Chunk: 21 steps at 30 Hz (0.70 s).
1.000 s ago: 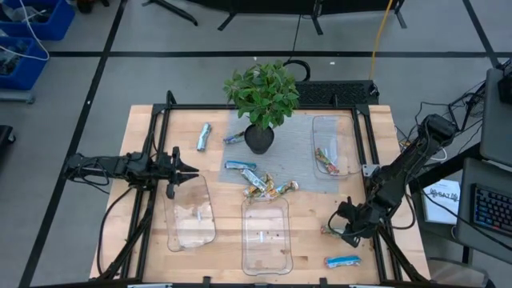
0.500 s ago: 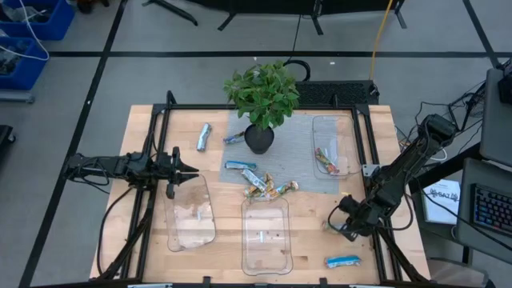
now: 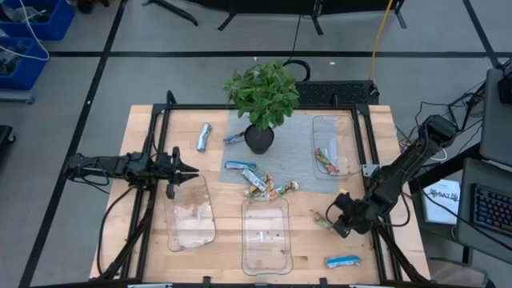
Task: Pick and place Granola Bars by type
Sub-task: Put the top red granola bar into the right transparent bin
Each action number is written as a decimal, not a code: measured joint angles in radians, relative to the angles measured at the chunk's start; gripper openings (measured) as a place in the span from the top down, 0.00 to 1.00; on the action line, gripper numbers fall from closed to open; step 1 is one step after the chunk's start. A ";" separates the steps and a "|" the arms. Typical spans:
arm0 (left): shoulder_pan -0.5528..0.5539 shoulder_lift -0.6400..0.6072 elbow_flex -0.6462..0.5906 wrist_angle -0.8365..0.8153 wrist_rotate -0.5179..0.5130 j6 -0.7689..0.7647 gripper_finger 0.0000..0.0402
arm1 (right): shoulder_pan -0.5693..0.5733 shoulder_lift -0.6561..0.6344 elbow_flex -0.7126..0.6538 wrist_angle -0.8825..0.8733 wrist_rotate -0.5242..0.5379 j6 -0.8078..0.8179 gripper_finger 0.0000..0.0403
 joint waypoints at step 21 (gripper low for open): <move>0.000 0.000 0.000 0.000 0.000 0.000 0.81 | -0.133 0.050 0.162 0.121 0.250 -0.902 1.00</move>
